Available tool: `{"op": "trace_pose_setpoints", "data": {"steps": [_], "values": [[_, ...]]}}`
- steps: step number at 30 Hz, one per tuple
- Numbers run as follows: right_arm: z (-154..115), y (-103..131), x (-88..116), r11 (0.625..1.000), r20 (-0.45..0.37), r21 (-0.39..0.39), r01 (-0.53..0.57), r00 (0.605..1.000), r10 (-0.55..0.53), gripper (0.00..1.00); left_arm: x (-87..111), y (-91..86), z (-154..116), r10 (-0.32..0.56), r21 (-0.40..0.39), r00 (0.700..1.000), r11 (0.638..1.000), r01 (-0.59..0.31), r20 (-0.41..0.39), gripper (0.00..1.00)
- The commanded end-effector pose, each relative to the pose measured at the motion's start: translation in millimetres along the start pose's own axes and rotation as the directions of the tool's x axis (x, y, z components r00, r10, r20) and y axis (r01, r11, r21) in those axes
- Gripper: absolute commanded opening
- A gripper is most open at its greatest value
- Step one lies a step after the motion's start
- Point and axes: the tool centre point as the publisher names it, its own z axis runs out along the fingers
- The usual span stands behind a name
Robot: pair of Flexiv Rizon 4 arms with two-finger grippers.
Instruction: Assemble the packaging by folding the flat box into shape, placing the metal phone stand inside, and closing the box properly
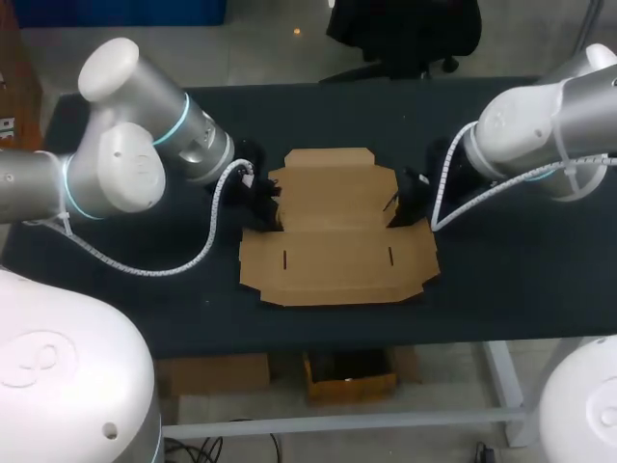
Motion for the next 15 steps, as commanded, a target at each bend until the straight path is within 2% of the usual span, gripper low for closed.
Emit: {"op": "trace_pose_setpoints", "data": {"steps": [1, 15], "values": [[0, -3, 4, 1.000, 0.014, -0.010, 0.000, 1.000, 0.000, 0.00, 3.7, -0.9, 1, 0.004, -0.004, 1.000, 1.000, -0.004, 0.007, 0.00], [11, 7, 8, 1.000, 0.038, 0.001, 0.005, 0.999, -0.005, 0.00, 9.3, 0.3, 3, 0.021, -0.011, 1.000, 1.000, -0.021, 0.005, 0.00]]}}
